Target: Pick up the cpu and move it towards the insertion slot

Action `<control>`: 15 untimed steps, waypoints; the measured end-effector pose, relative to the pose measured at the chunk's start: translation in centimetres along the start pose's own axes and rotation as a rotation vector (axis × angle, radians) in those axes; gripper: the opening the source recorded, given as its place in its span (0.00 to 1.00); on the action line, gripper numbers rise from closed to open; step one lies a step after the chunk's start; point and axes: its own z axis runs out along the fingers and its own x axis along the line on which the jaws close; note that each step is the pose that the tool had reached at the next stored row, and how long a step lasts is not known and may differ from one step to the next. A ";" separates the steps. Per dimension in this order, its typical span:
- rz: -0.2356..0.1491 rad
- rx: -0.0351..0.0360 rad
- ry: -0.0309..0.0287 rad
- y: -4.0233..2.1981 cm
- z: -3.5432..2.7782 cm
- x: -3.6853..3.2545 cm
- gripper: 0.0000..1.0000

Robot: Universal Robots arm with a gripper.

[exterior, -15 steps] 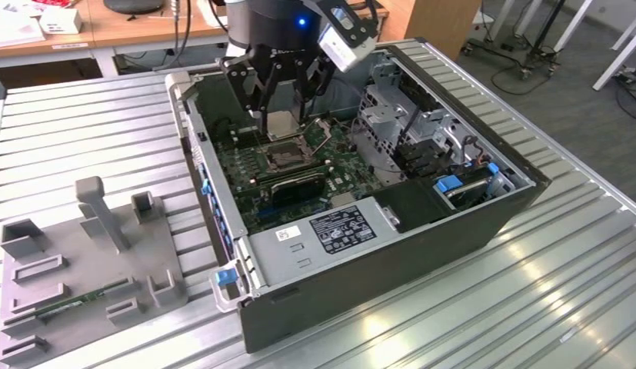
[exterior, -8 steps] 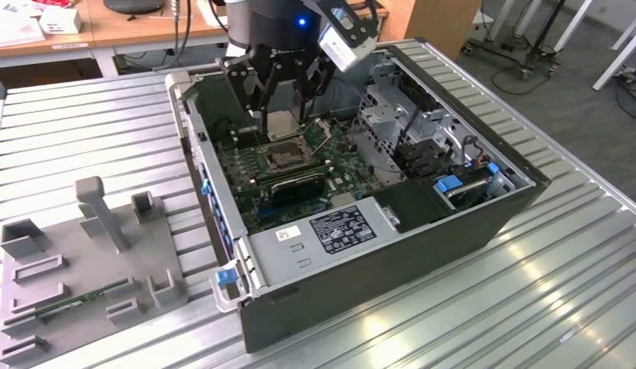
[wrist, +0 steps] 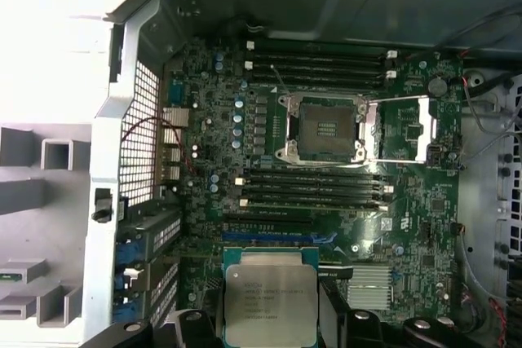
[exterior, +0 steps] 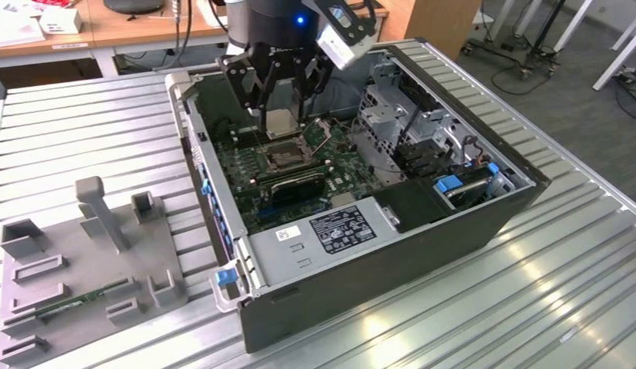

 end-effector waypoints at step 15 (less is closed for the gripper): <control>0.000 0.0000 0.0001 2.57 0.21 -0.08 0.55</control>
